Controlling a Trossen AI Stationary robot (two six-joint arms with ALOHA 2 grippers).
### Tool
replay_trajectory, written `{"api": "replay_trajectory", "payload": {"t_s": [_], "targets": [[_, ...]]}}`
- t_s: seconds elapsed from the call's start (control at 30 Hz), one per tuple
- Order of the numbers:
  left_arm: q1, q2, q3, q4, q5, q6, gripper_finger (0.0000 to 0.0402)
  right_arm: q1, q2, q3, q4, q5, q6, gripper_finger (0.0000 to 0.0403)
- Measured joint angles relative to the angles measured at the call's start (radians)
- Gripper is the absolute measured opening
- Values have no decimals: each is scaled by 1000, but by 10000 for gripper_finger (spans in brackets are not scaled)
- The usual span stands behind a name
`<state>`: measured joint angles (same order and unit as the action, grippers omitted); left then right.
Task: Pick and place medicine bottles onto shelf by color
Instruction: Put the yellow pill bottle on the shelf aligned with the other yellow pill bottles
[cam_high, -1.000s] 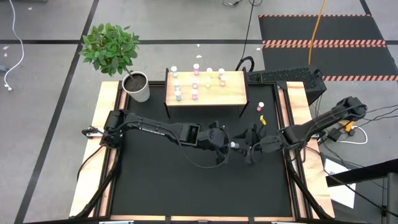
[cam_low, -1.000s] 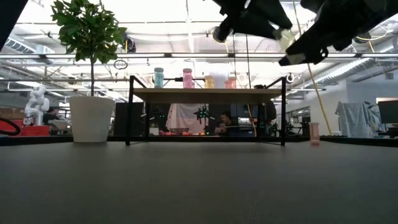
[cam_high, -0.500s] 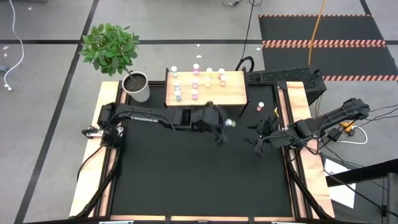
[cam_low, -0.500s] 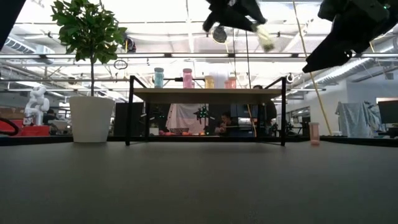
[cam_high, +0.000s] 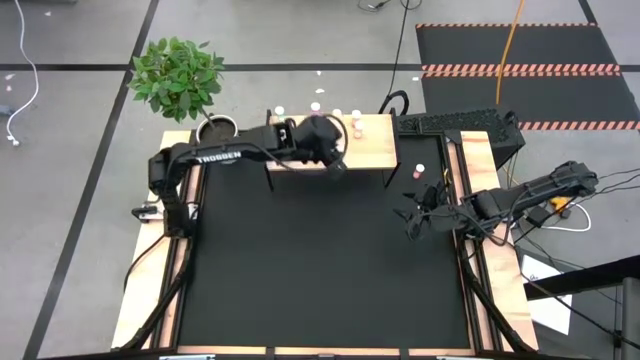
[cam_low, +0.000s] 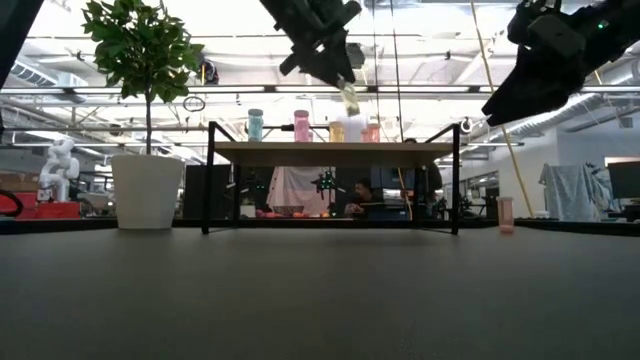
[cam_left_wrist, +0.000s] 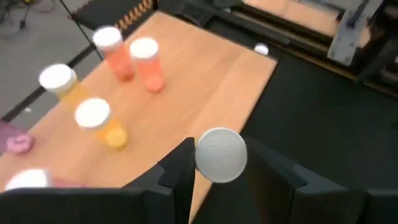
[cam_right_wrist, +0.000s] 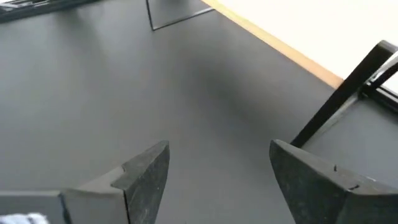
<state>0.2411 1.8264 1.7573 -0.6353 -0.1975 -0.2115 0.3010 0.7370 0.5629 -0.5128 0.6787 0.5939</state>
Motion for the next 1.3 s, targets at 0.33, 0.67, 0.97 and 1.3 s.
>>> {"api": "replay_trajectory", "payload": {"t_s": [0.33,0.67,0.97,1.3], "targets": [[103,-15,2,-31,142,91,131,-78,0,0,7,-10,18,274],[135,-4,49,-79,160,164,131,-148,0,0,15,-56,25,274],[153,142,403,-369,173,250,131,-200,0,0,29,-104,22,274],[128,246,441,-447,207,293,131,-210,0,0,26,-109,51,274]]}}
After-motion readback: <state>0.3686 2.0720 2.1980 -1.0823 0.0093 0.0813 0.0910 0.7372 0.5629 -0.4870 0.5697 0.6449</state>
